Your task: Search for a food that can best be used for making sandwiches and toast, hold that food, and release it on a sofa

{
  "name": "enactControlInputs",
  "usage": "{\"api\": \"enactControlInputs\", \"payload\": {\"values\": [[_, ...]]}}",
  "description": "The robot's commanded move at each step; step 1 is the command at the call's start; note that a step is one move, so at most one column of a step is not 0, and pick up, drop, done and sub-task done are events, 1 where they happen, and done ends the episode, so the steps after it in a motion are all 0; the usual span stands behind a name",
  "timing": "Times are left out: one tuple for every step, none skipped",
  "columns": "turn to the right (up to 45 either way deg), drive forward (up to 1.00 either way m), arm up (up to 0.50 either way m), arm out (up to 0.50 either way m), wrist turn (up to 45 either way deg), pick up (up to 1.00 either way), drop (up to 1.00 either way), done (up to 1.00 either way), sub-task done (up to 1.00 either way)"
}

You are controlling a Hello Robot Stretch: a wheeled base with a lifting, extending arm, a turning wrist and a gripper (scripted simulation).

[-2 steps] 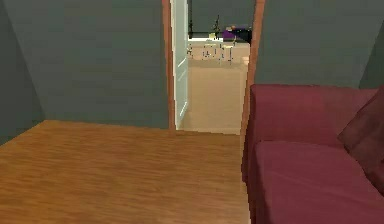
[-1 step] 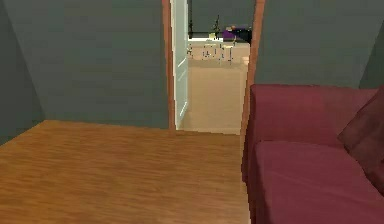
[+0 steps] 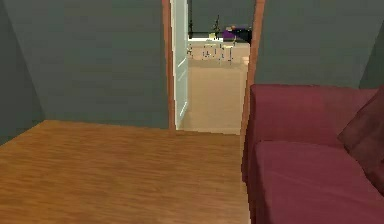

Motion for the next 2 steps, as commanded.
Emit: {"api": "enactControlInputs", "payload": {"values": [[0.0,0.00,0.00,-0.08,0.0,0.00,0.00,0.00,0.00],[0.0,0.00,0.00,0.00,0.0,0.00,0.00,1.00,0.00]]}}
